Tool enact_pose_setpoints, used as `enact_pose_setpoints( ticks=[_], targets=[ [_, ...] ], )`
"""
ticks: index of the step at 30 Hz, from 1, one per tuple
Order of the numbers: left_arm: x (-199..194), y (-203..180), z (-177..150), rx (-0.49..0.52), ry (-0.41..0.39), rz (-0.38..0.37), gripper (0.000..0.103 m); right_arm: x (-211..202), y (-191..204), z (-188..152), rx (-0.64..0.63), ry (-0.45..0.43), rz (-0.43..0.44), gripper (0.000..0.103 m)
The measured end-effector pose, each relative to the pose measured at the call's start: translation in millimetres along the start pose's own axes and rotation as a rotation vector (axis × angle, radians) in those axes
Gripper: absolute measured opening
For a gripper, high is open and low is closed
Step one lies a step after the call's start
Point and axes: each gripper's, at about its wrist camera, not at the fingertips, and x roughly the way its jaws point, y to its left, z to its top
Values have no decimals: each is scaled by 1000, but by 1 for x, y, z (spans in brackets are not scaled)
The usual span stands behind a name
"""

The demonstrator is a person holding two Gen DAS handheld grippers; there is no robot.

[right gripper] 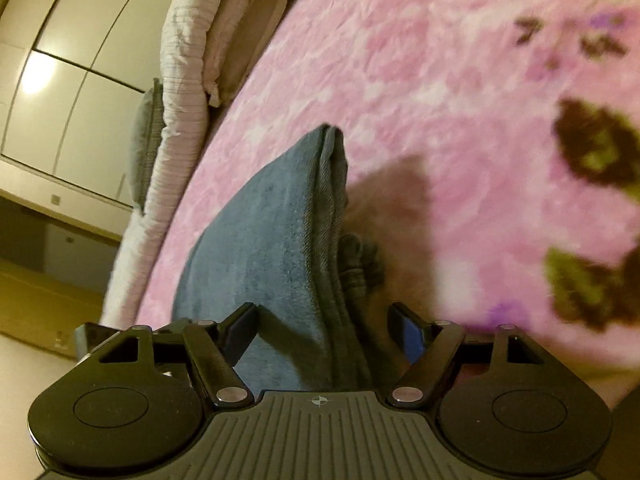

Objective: Fold clothes
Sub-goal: 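Lift the folded jeans off the blanket with both grippers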

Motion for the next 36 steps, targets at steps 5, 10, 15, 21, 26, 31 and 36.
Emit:
enact_pose_setpoints(
  ticks=[5, 10, 15, 21, 26, 31, 36],
  targets=[
    [19, -1, 1, -9, -14, -34, 55, 15, -4, 1, 23, 6, 52, 67],
    [29, -7, 0, -8, -40, -38, 46, 25, -6, -1, 75, -15, 83, 45],
    [6, -22, -6, 37, -75, -32, 34, 17, 0, -9, 109, -41, 166, 28],
    [-85, -35, -42, 46, -218, -22, 34, 17, 47, -29, 68, -25, 300, 26],
    [-187, -25, -99, 13, -353, 30, 34, 42, 115, -63, -19, 76, 399, 26],
    [-284, 5, -159, -44, -476, 94, 34, 87, 183, -111, -88, 188, 459, 26],
    [-366, 58, -197, -112, -579, 142, 34, 158, 246, -161, -127, 303, 497, 26]
  ],
)
